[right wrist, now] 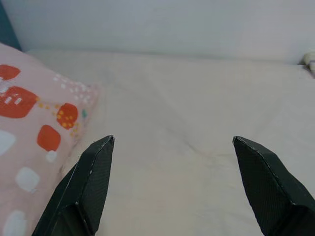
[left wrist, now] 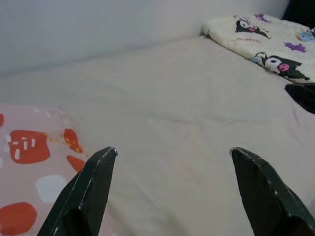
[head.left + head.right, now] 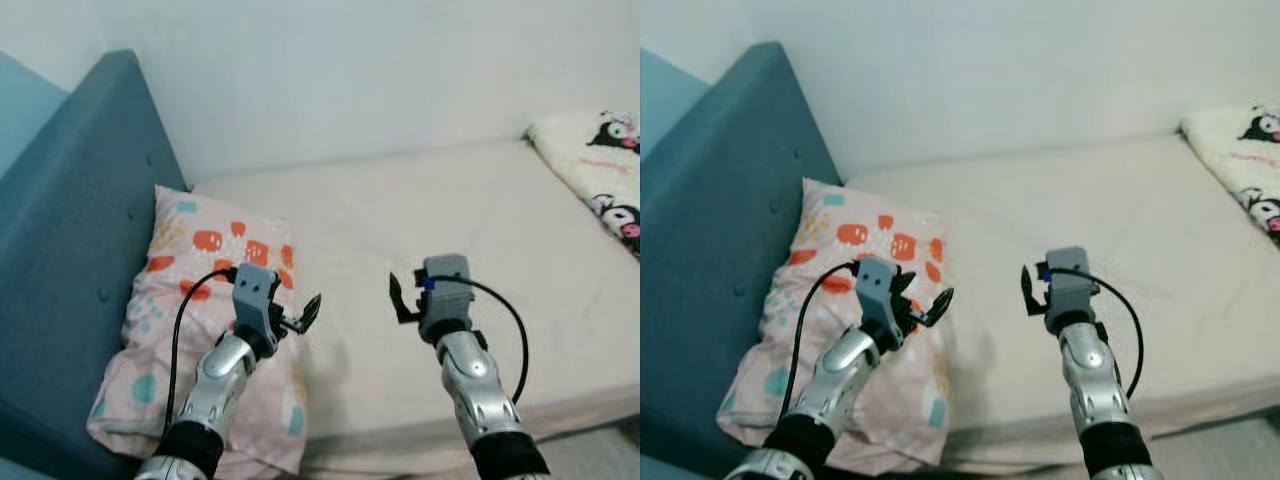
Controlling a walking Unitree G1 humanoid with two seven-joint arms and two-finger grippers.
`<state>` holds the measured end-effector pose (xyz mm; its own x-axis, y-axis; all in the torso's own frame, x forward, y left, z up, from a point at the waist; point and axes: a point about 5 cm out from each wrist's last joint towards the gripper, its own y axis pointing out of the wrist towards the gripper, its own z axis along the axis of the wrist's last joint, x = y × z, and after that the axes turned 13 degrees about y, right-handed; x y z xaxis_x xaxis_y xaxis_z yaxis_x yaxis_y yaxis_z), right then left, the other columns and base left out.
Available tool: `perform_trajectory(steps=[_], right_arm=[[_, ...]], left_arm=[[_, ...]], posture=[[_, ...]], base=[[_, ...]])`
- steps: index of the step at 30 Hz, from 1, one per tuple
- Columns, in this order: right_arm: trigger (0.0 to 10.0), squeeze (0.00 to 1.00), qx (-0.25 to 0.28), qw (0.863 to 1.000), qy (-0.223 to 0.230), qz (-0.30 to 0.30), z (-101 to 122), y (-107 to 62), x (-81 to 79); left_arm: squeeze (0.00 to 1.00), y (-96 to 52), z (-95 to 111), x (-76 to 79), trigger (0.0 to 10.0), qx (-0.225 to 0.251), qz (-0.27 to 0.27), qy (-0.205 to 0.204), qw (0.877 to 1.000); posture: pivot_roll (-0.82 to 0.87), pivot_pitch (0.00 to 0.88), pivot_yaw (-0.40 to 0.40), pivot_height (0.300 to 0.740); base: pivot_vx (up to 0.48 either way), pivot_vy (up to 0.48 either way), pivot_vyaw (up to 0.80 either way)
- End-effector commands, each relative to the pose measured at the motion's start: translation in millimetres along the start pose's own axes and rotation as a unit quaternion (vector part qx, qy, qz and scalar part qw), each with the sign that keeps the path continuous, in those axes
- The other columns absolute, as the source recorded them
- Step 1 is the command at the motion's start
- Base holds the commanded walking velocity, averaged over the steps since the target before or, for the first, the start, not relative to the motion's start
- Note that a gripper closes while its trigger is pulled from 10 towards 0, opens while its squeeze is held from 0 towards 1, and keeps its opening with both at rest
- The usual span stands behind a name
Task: Clean up the room
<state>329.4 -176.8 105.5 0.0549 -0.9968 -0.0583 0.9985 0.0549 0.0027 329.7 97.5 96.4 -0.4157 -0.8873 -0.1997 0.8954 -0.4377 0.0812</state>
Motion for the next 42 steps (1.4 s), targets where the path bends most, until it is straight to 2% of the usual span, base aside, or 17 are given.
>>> perform_trajectory(steps=[1,4,10,13,18,30,31,35,36,37,39,41,42], right_arm=[[10.0,0.0,-0.007,1.0,0.007,0.006,-5.5,-1.5,-4.7],[10.0,0.0,-0.013,1.0,0.002,0.023,-8.6,-3.5,-8.8],[10.0,0.0,-0.016,0.999,0.011,0.029,-11.3,-4.4,-11.2],[10.0,0.0,-0.02,1.0,0.019,0.012,-12.9,-3.0,-8.4],[10.0,0.0,-0.025,1.0,0.013,0.001,-13.7,-2.9,-5.9],[10.0,0.0,-0.033,0.999,0.024,0.007,-16.3,-4.7,-6.2],[10.0,0.0,-0.04,0.999,0.024,0.006,-17.6,-4.8,-6.2],[10.0,0.0,-0.048,0.999,0.022,0.003,-18.8,-4.7,-6.1],[10.0,0.0,-0.05,0.998,0.023,0.004,-19.0,-4.6,-6.5],[10.0,0.0,-0.05,0.998,0.026,0.009,-18.8,-4.8,-7.7],[10.0,0.0,-0.05,0.998,0.026,0.011,-18.7,-5.0,-8.2],[10.0,0.0,-0.05,0.998,0.026,0.013,-18.8,-5.7,-8.1],[10.0,0.0,-0.05,0.998,0.026,0.013,-18.8,-5.7,-8.1]], left_arm=[[0.0,-5.1,-8.3,-6.5,10.0,-0.023,0.011,0.013,1.0],[0.0,-4.1,-9.2,-11.0,10.0,-0.034,0.025,0.016,0.999],[0.0,-2.8,-8.6,-8.5,10.0,-0.036,0.018,0.012,0.999],[0.0,-1.6,-8.5,-3.3,10.0,-0.038,0.002,0.008,0.999],[0.0,1.3,-8.6,-0.6,10.0,-0.044,0.009,0.01,0.999],[0.0,8.5,-2.8,-10.1,10.0,-0.042,0.045,0.02,0.998],[0.0,9.3,-2.5,-16.6,10.0,-0.047,0.062,0.026,0.997],[0.0,9.6,-2.8,-24.3,10.0,-0.055,0.084,0.036,0.994],[0.0,9.2,-3.6,-31.8,10.0,-0.063,0.107,0.042,0.991],[0.0,7.4,-5.0,-46.0,10.0,-0.078,0.15,0.047,0.984],[0.0,6.4,-5.4,-51.6,10.0,-0.083,0.169,0.046,0.981],[0.0,4.1,-3.9,-63.9,10.0,-0.089,0.206,0.063,0.973],[0.0,4.1,-3.9,-63.9,10.0,-0.089,0.206,0.063,0.973]], posture=[[-0.17,0.126,0.04,0.74],[-0.17,0.126,0.041,0.74],[-0.17,0.129,0.043,0.74],[-0.17,0.131,0.043,0.74],[-0.17,0.132,0.042,0.74],[-0.19,0.138,0.034,0.74],[-0.19,0.142,0.03,0.74],[-0.19,0.143,0.028,0.735],[-0.2,0.146,0.025,0.73],[-0.2,0.147,0.023,0.72],[-0.2,0.147,0.023,0.715],[-0.2,0.149,0.021,0.705],[-0.2,0.149,0.021,0.705]], base=[[0.0,0.0,0.0],[0.0,0.0,0.24],[0.0,0.0,0.79],[0.0,-0.156,0.0],[0.0,-0.467,0.0],[0.0,0.0,0.0],[0.0,0.0,0.0],[0.0,0.0,0.0],[0.0,0.0,0.0],[0.0,0.0,0.0],[0.0,0.0,0.0],[0.0,0.0,0.0],[0.0,0.0,0.0]])
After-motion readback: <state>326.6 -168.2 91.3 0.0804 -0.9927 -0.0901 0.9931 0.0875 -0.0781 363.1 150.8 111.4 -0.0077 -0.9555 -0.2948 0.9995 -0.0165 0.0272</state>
